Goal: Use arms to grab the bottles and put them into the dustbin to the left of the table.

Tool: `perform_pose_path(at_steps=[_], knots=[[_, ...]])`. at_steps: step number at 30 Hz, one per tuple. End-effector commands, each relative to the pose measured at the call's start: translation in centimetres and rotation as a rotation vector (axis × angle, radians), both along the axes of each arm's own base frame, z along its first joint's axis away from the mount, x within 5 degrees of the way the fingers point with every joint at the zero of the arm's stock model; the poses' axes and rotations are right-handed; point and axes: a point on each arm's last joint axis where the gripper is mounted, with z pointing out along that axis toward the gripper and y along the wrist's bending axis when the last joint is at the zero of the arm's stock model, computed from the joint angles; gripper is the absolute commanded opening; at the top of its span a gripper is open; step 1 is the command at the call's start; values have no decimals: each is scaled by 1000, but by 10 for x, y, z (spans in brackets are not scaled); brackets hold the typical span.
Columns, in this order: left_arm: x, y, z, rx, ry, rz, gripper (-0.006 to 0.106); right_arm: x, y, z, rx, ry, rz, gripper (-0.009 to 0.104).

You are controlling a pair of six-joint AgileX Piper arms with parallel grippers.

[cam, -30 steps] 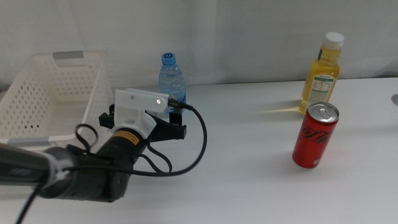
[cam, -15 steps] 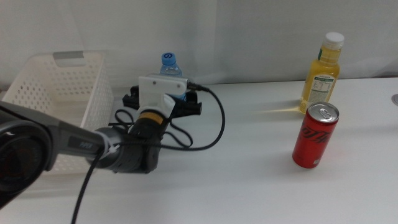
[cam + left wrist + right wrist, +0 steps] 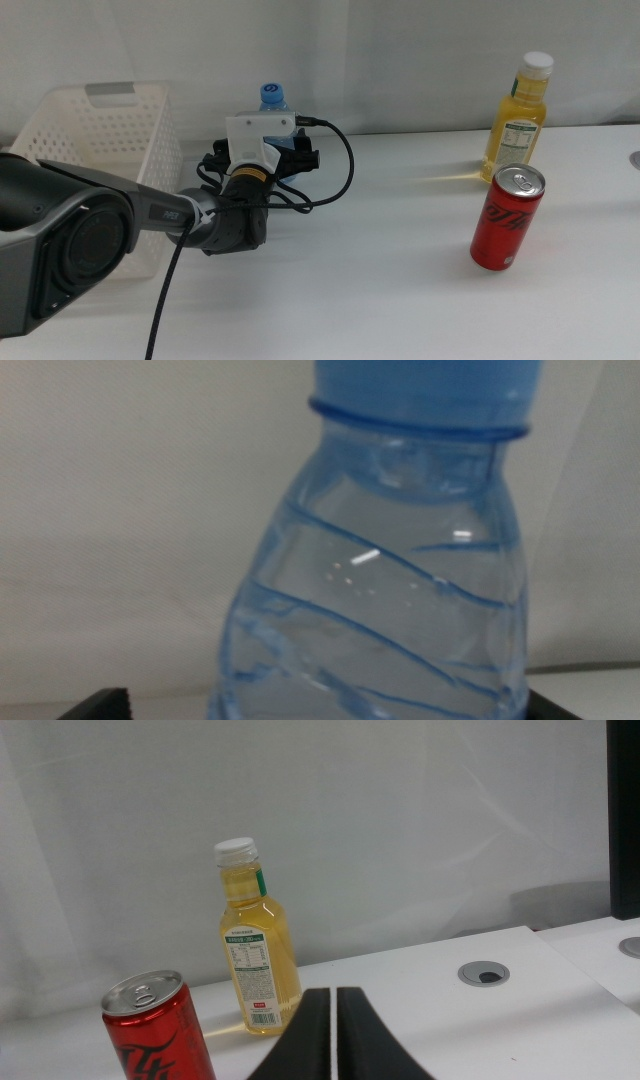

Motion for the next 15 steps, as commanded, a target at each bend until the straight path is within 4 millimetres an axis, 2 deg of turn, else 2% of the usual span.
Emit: perform_pose_path(at_steps=[1, 5, 8, 10, 14, 15], knots=[[1, 1, -3, -10, 11, 8, 88, 0, 0, -2, 1, 5, -4, -3], [1, 1, -11, -4, 26, 8, 80, 0, 0, -2, 2, 5, -4, -3], [2, 0, -15, 3, 34, 6, 65, 0, 0, -2, 2, 5, -4, -3], [3, 0, -15, 8, 33, 3, 46, 0, 0, -2, 2, 5, -4, -3], [7, -2, -11, 4, 17, 2, -1, 0, 0, -2, 2, 5, -4, -3], [8, -3, -10, 16, 11, -2, -3, 0, 0, -2, 2, 5, -4, -3]])
